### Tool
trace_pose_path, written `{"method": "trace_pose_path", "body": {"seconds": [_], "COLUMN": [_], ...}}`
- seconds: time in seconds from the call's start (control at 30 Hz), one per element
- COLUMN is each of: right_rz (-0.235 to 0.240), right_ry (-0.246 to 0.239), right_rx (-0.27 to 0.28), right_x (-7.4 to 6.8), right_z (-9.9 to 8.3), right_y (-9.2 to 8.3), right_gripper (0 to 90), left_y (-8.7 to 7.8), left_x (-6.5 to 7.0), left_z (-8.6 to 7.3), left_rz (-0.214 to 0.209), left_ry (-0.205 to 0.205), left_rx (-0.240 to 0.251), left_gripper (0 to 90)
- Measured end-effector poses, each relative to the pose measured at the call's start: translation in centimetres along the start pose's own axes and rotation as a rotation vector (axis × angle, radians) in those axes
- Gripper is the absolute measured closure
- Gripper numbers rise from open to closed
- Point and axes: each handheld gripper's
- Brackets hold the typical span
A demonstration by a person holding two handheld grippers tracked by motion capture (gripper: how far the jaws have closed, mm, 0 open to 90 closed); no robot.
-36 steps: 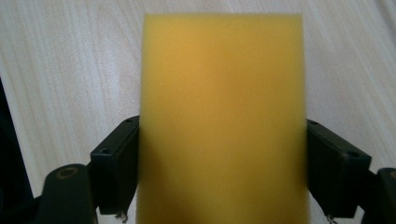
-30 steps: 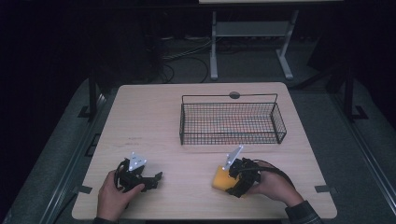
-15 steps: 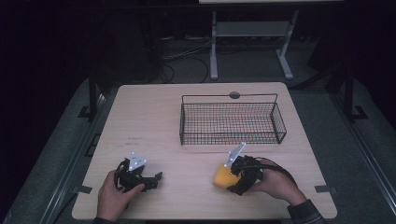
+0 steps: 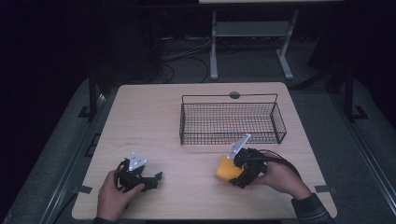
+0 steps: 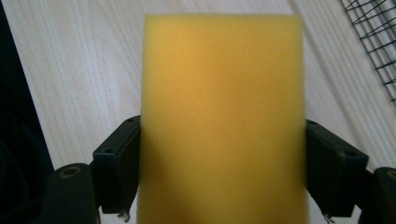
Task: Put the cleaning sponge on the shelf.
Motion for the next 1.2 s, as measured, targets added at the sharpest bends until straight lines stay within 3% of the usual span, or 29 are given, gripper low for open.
{"method": "trace_pose_path", "body": {"seconds": [0.6,1.2], "right_rz": [-0.002,-0.032], "right_ry": [0.026,0.061], "right_rx": [0.018,0.038], "right_x": [0.7,2.2], "right_z": [0.2,0.3], "right_y": [-2.5,-4.8], "right_gripper": [22.8,22.8], "left_y": [0.0,0.0], "left_x": [0.0,0.0], "left_z": [0.0,0.0], "left_rz": [0.000,0.001], "left_ry": [0.000,0.003], "left_rx": [0.000,0.000], "left_gripper": [12.8,12.8]}}
Point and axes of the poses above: each handheld gripper's, and its own axes: y roughly forward along the jaws, z roughly out of its top, x roughly to its right, and after that the axes turned 11 degrees about z, right-handed
